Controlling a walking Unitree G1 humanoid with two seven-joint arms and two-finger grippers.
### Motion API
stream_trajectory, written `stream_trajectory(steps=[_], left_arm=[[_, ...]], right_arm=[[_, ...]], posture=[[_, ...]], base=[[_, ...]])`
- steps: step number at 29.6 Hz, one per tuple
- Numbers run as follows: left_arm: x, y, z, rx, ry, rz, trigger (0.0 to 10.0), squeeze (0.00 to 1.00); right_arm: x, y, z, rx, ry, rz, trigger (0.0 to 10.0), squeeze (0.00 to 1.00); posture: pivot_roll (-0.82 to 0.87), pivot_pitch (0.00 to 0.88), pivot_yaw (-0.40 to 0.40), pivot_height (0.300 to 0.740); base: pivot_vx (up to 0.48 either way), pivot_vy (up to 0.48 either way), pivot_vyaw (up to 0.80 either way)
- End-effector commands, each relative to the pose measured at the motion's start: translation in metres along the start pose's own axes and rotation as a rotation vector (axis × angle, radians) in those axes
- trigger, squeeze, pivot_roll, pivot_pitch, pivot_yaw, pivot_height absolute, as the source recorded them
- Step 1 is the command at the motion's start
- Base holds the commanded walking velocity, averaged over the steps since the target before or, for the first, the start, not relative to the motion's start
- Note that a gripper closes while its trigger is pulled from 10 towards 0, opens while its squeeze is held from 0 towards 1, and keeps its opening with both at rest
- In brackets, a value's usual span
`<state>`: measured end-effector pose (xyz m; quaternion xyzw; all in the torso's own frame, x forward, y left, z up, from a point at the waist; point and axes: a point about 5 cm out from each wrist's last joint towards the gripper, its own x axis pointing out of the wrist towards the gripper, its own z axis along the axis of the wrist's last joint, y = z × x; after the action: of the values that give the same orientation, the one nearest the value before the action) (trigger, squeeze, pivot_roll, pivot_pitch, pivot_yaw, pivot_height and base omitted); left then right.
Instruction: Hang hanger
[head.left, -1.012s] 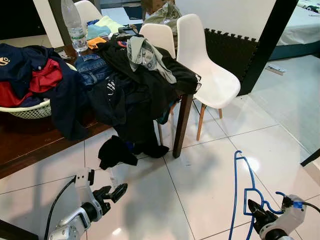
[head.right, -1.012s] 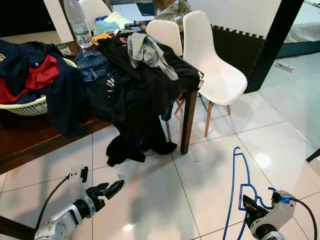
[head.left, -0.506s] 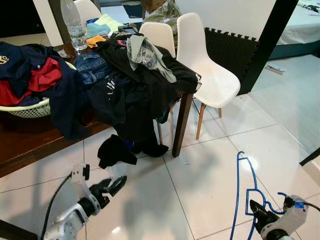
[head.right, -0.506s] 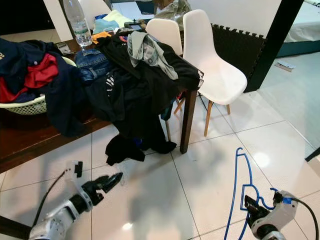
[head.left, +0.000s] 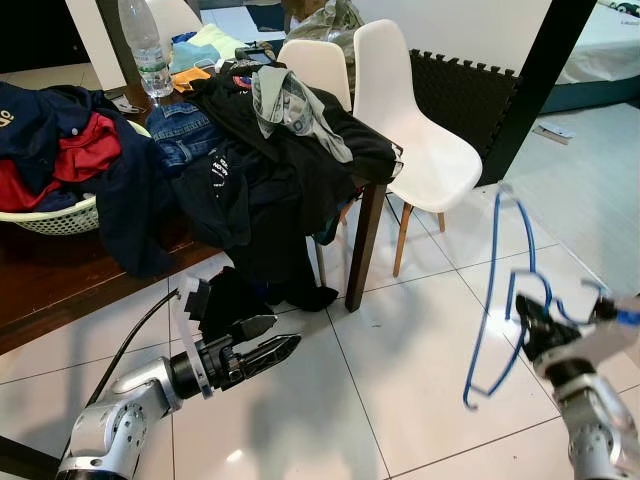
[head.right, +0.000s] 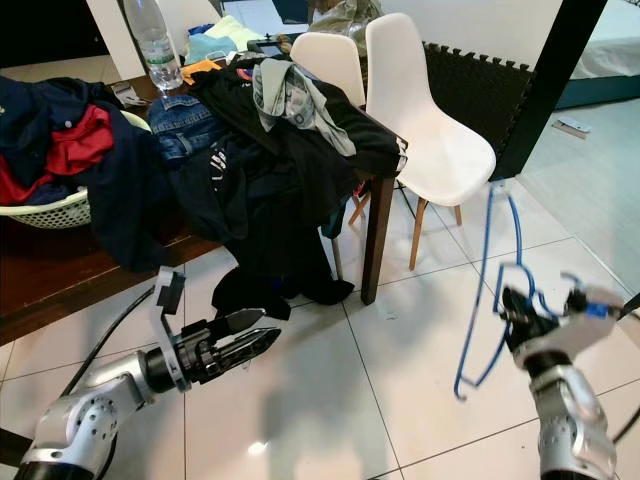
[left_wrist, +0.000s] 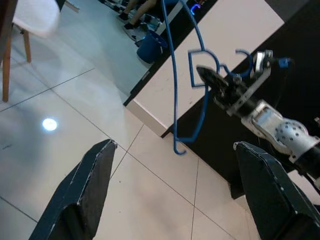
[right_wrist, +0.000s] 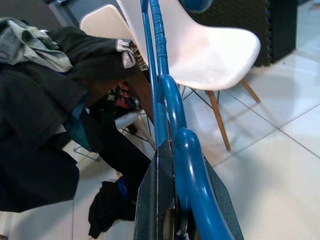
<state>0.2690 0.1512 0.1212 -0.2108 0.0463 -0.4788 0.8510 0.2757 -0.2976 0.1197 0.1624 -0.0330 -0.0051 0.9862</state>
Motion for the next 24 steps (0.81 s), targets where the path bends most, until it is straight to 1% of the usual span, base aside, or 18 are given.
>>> stream_trajectory(steps=[1, 2, 3, 4, 5, 6, 7, 8, 9, 11, 12, 13, 14, 15, 18, 20, 22, 24], left_arm=[[0.009, 0.006, 0.016, 0.071, -0.05, 0.082, 10.0, 0.0], [0.015, 0.011, 0.027, 0.128, -0.095, 0.164, 10.0, 0.0], [0.019, 0.022, 0.04, 0.197, -0.127, 0.324, 10.0, 0.0], [0.019, 0.022, 0.04, 0.197, -0.127, 0.324, 10.0, 0.0], [0.02, 0.032, 0.051, 0.229, -0.164, 0.468, 10.0, 0.0], [0.02, 0.032, 0.051, 0.229, -0.164, 0.468, 10.0, 0.0], [0.02, 0.039, 0.062, 0.256, -0.203, 0.57, 10.0, 0.0], [0.02, 0.039, 0.062, 0.256, -0.203, 0.57, 10.0, 0.0], [0.019, 0.039, 0.074, 0.289, -0.241, 0.631, 10.0, 0.0], [0.021, 0.034, 0.092, 0.383, -0.269, 0.669, 10.0, 0.0], [0.021, 0.034, 0.092, 0.383, -0.269, 0.669, 10.0, 0.0], [0.025, 0.025, 0.103, 0.501, -0.247, 0.685, 10.0, 0.0], [0.025, 0.025, 0.103, 0.501, -0.247, 0.685, 10.0, 0.0], [0.026, 0.021, 0.106, 0.527, -0.242, 0.69, 10.0, 0.0], [0.028, 0.017, 0.11, 0.516, -0.264, 0.714, 10.0, 0.0], [0.029, 0.016, 0.11, 0.497, -0.27, 0.721, 10.0, 0.0], [0.031, 0.016, 0.108, 0.451, -0.288, 0.752, 10.0, 0.0], [0.031, 0.017, 0.107, 0.444, -0.287, 0.766, 10.0, 0.0]], right_arm=[[0.006, 0.015, 0.003, -0.078, 0.024, 0.063, 10.0, 0.0], [0.012, 0.025, 0.009, -0.134, 0.016, 0.096, 10.0, 0.0], [0.018, 0.033, 0.016, -0.179, 0.003, 0.115, 10.0, 0.0], [0.018, 0.033, 0.016, -0.179, 0.003, 0.115, 10.0, 0.0], [0.023, 0.039, 0.02, -0.202, -0.005, 0.127, 10.0, 0.0], [0.023, 0.039, 0.02, -0.202, -0.005, 0.127, 10.0, 0.0], [0.028, 0.047, 0.025, -0.238, -0.015, 0.141, 10.0, 0.0], [0.028, 0.047, 0.025, -0.238, -0.015, 0.141, 10.0, 0.0], [0.034, 0.055, 0.031, -0.279, -0.019, 0.153, 10.0, 0.0], [0.042, 0.067, 0.041, -0.325, -0.035, 0.191, 10.0, 0.0], [0.042, 0.067, 0.041, -0.325, -0.035, 0.191, 10.0, 0.0], [0.046, 0.075, 0.05, -0.346, -0.055, 0.215, 10.0, 0.0], [0.046, 0.075, 0.05, -0.346, -0.055, 0.215, 10.0, 0.0], [0.047, 0.078, 0.053, -0.348, -0.063, 0.219, 10.0, 0.0], [0.049, 0.083, 0.058, -0.341, -0.077, 0.222, 10.0, 0.0], [0.049, 0.084, 0.058, -0.344, -0.077, 0.223, 10.0, 0.0], [0.049, 0.087, 0.057, -0.354, -0.074, 0.22, 10.0, 0.0], [0.049, 0.087, 0.056, -0.353, -0.073, 0.219, 10.0, 0.0]], posture=[[0.08, 0.173, -0.004, 0.74], [0.08, 0.173, -0.004, 0.74], [0.09, 0.165, -0.004, 0.74], [0.09, 0.165, -0.004, 0.74], [0.09, 0.165, -0.004, 0.74], [0.09, 0.165, -0.004, 0.74], [0.09, 0.163, -0.003, 0.74], [0.09, 0.163, -0.003, 0.74], [0.09, 0.157, -0.004, 0.74], [0.1, 0.156, -0.009, 0.74], [0.1, 0.156, -0.009, 0.74], [0.1, 0.155, -0.01, 0.74], [0.1, 0.155, -0.01, 0.74], [0.1, 0.155, -0.01, 0.74], [0.11, 0.153, -0.007, 0.74], [0.11, 0.151, -0.006, 0.74], [0.11, 0.145, -0.004, 0.74], [0.11, 0.138, -0.002, 0.74]], base=[[0.0, 0.0, 0.0], [0.0, 0.0, 0.0], [0.0, 0.0, 0.0], [0.0, 0.0, 0.0], [0.0, 0.0, 0.0], [0.0, 0.0, 0.0], [0.0, 0.0, 0.0], [0.0, 0.0, 0.0], [0.0, 0.0, 0.0], [0.0, 0.0, 0.0], [0.0, 0.0, 0.0], [0.0, 0.0, 0.78], [0.0, 0.0, 0.78], [0.0, 0.0, 0.78], [0.0, 0.0, 0.78], [0.0, 0.0, 0.0], [0.0, 0.0, 0.0], [0.0, 0.0, 0.0]])
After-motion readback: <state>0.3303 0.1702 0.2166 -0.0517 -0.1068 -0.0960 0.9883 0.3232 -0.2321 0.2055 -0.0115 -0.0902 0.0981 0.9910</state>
